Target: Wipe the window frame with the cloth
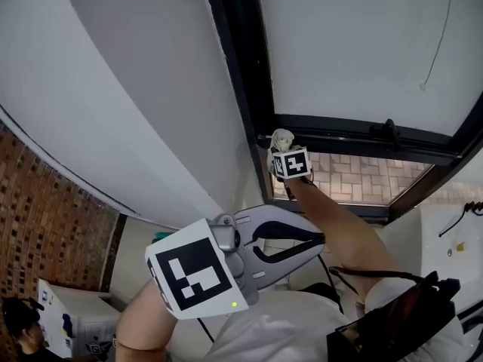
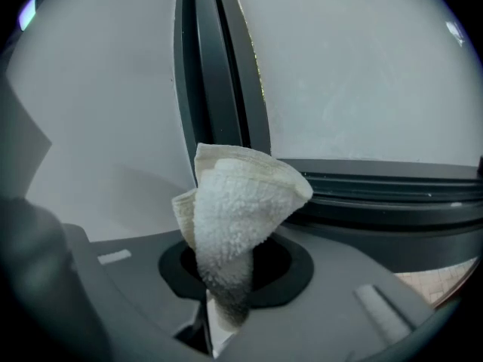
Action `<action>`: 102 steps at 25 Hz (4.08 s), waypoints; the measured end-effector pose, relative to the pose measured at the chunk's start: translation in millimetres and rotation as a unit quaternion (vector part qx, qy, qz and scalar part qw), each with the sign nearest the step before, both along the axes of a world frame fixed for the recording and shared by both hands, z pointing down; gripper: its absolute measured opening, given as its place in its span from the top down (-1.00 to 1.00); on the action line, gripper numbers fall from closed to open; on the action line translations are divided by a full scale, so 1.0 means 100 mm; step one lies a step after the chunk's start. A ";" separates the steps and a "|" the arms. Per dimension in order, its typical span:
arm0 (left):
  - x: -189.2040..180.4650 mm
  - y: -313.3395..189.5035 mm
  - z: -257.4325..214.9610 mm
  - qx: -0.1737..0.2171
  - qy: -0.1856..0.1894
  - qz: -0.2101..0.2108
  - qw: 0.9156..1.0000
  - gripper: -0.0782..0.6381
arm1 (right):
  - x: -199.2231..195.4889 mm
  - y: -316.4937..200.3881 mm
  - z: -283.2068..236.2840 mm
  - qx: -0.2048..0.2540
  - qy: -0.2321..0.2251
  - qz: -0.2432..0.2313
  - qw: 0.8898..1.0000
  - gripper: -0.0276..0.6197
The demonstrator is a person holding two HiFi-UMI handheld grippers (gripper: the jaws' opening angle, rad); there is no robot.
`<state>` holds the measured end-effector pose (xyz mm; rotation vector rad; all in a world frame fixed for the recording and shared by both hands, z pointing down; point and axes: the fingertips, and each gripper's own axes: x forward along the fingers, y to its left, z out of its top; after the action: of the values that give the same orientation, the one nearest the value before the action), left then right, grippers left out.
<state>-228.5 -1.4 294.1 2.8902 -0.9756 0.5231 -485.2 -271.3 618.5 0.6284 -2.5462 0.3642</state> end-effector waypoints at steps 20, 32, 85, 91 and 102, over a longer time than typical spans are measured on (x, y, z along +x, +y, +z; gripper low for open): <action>0.13 -0.23 -0.21 0.068 0.020 0.053 0.996 0.71 | 0.74 -0.01 -3.35 0.350 0.134 -0.245 0.894 0.70; 0.16 -0.35 -0.31 0.079 0.021 0.058 0.995 0.71 | 0.38 0.21 -6.36 0.641 0.206 -0.160 0.722 0.70; 0.04 0.02 -0.09 0.042 0.033 0.015 0.998 0.71 | -0.19 0.10 -2.55 0.658 0.407 -0.239 0.587 0.70; -0.02 0.02 -0.03 0.031 0.040 0.009 0.999 0.71 | -0.14 0.10 -1.64 0.621 0.433 -0.287 0.586 0.70; -0.04 -0.02 0.06 0.016 0.048 0.002 0.999 0.71 | -0.08 0.12 -0.75 0.572 0.446 -0.321 0.608 0.70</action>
<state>-232.7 -3.5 299.7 2.9151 -0.9725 0.3680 -493.4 -259.1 543.5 0.0969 -1.4874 -1.5484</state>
